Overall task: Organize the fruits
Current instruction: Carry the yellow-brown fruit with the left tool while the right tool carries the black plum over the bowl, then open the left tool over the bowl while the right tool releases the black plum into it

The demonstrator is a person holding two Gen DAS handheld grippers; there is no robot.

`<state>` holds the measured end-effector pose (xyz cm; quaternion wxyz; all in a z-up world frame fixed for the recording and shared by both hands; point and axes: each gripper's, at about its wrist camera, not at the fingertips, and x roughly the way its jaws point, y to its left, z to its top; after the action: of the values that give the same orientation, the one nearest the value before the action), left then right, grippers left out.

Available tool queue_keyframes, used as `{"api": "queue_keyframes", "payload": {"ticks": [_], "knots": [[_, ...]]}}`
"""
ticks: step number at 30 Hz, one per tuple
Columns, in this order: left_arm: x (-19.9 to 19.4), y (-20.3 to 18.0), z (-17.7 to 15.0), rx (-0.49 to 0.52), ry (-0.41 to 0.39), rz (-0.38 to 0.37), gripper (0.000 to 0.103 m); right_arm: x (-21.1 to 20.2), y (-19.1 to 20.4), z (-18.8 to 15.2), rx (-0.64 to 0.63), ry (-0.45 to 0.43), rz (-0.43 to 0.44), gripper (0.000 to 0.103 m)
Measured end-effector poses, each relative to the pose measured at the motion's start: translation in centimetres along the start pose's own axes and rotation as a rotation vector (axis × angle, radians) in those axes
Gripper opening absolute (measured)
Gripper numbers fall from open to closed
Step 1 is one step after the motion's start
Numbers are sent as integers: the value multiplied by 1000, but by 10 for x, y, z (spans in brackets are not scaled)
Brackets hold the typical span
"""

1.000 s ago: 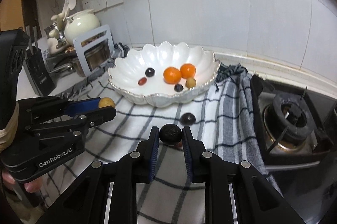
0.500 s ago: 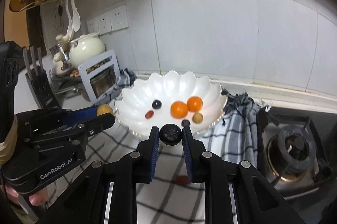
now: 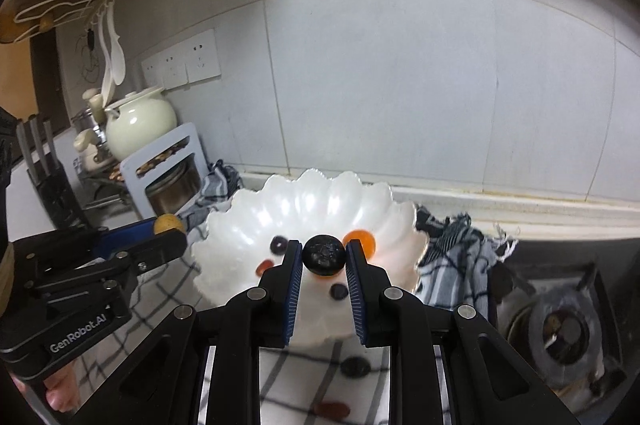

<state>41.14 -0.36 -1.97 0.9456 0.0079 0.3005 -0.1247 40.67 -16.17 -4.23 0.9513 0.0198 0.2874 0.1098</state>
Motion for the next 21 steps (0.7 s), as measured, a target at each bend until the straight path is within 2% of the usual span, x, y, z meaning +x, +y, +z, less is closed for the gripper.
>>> {"api": "queue_keyframes", "payload": {"ticks": [11,21], "knots": [[36,10,30,12,20,25,24,43,-3,32,-23,27,8,24],[79,13,42,18,85,29,24,96,-11,46,-31,119,10,24]]}}
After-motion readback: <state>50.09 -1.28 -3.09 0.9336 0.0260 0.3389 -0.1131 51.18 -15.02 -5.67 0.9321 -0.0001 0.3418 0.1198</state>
